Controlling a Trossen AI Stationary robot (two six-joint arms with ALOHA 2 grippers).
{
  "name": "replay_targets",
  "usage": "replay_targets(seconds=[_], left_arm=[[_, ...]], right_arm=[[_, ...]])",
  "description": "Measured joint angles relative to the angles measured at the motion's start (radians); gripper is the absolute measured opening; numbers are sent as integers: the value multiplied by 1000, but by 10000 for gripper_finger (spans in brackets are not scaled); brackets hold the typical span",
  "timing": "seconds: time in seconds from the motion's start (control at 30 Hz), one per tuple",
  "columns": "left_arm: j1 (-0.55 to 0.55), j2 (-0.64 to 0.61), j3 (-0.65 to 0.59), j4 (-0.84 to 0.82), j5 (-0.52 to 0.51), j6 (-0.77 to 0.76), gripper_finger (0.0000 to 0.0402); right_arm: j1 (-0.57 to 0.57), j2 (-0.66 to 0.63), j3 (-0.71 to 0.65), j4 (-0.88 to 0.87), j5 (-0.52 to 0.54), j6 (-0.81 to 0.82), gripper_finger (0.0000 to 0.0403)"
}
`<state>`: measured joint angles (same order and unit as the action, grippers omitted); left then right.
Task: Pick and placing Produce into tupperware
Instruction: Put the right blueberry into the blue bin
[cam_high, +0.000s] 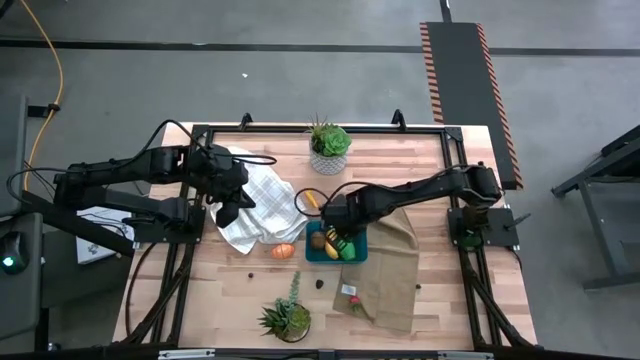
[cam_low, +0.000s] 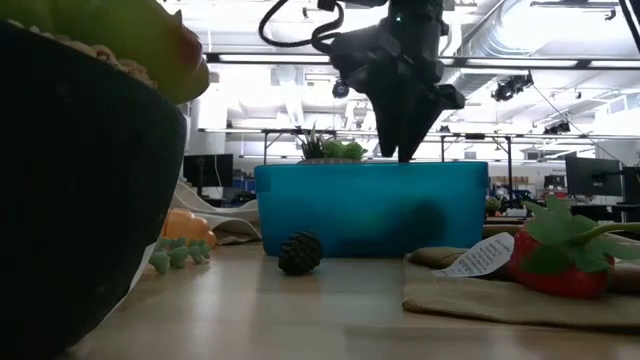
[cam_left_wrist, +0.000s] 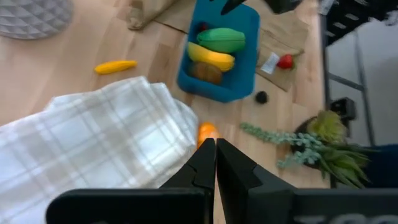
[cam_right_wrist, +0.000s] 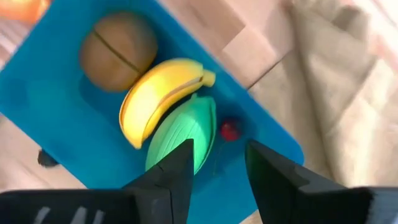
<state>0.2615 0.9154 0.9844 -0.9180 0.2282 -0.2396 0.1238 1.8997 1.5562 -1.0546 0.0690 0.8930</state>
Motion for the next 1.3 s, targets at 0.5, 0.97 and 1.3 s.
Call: replay_targets(seconds=[0.5, 0.97, 1.3], left_arm=[[0, 0, 0, 0, -31, 34, 3], [0, 0, 0, 1, -31, 34, 3], [0, 0, 0, 0, -30, 79, 3]], right_arm=[[60, -226, 0, -353, 149, 495, 136], [206, -269, -20, -511, 14, 794, 136], [375, -557, -298, -394, 27, 1207, 136]])
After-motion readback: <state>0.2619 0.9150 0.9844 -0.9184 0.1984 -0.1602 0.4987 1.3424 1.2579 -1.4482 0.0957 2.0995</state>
